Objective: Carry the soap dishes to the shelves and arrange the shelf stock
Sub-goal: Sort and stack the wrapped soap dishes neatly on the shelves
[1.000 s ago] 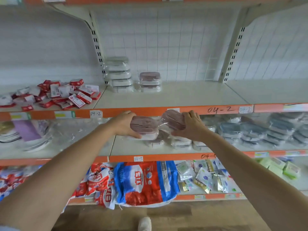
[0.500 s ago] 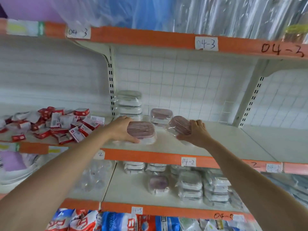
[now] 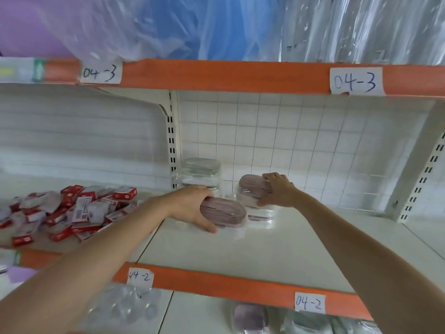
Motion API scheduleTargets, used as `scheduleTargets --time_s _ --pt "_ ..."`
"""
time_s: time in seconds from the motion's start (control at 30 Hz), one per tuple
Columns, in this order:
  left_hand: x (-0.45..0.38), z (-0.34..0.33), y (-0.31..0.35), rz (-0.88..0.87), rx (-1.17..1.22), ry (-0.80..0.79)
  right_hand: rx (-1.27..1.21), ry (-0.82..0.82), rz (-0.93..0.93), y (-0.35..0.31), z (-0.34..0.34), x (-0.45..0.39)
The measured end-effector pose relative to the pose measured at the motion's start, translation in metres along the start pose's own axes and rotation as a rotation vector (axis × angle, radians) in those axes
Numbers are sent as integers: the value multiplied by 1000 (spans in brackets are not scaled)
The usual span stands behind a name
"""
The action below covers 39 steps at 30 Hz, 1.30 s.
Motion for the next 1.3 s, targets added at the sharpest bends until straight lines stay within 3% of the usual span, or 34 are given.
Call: scheduleTargets --time_s 0.27,0.53,0.7,1.03,1.3 --pt "-18 18 17 25 39 42 -56 -104 190 7 -25 -34" --pt "-39 44 41 44 95 123 26 -127 233 26 -33 -50" --pt "-63 59 59 63 137 183 -380 -93 130 65 -33 -37" --pt "-121 36 71 119 102 148 -813 -49 92 77 -51 -21" --pt "-136 25 63 120 129 119 -876 26 8 84 -56 -24"
Point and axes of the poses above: each hand's wrist, its own x-axis away from the middle knuckle, its own z-axis out of the back of the hand, y = z × x, the point moved 10 cm from there along -x, towards the middle knuckle, and after that the axes turned 13 degrees about z, right-handed, at the moved point
